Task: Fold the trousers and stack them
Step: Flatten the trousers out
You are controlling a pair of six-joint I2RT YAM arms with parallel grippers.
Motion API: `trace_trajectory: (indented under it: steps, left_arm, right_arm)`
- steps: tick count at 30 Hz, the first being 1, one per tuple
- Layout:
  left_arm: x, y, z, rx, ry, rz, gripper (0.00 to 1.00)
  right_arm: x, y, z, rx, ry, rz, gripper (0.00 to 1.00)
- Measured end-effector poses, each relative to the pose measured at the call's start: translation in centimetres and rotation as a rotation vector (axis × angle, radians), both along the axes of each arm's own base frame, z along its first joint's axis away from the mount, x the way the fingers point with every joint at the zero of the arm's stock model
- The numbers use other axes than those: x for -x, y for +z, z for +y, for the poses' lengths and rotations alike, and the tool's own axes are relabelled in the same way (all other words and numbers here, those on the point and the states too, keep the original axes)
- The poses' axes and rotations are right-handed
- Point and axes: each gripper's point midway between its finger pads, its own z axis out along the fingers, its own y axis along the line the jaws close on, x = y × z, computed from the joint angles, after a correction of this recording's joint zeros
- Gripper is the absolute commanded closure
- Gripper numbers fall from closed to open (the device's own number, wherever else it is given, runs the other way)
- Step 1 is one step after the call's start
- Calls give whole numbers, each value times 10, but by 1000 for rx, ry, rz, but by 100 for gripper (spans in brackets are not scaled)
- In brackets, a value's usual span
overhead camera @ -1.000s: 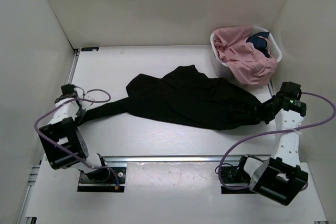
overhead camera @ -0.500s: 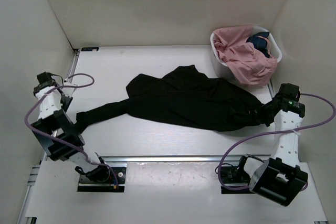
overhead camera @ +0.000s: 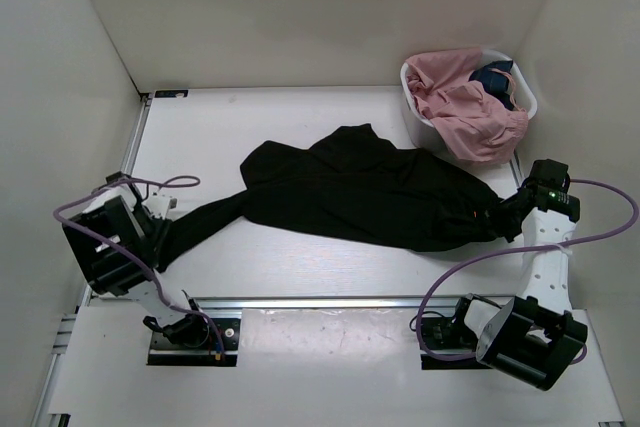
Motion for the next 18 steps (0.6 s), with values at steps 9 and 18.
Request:
trace_trajectory:
  steps: [9, 18]
  left_arm:
    - [27, -3, -14, -5, 19, 14, 54]
    - [49, -3, -27, 28, 21, 72, 86]
  right_arm:
    - [-1, -2, -1, -5, 1, 14, 100]
    - [-1, -2, -1, 2, 13, 13, 100]
